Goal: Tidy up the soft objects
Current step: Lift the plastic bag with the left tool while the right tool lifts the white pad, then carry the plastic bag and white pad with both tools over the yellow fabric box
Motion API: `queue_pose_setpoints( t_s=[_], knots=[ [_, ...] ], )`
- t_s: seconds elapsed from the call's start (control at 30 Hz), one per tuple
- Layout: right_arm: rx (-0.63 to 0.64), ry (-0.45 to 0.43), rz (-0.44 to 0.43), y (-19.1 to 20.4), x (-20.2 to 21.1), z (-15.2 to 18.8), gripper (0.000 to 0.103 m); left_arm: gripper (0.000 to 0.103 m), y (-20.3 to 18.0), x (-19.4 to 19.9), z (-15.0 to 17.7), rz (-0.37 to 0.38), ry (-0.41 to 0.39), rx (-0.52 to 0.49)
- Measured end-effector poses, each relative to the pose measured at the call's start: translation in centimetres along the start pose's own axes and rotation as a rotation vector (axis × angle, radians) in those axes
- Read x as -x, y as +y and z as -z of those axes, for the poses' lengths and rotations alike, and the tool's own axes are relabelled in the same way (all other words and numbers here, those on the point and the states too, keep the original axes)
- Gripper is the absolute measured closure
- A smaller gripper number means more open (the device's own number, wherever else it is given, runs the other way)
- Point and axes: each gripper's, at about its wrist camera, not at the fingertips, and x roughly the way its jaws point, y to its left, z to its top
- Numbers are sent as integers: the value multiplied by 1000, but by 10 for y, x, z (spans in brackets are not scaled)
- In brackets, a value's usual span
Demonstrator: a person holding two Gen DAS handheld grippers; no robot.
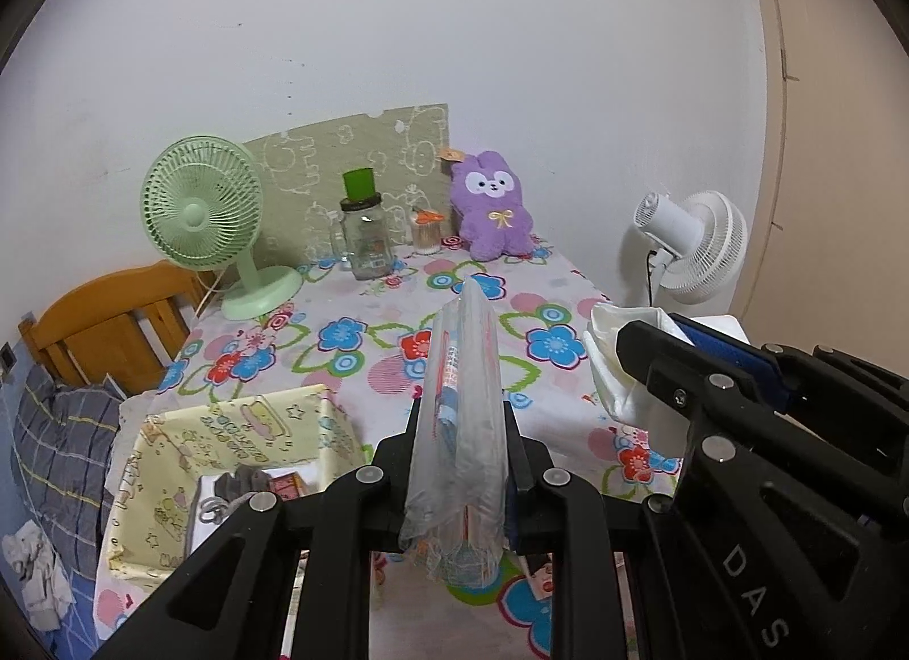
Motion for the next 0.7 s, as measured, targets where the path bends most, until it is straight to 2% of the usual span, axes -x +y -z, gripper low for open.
queue_pose_setpoints(
  t_s=[0.7],
  knots=[
    [65, 26, -85, 68, -28, -17, 88, 84, 71, -5, -1, -60, 34, 62]
  ],
)
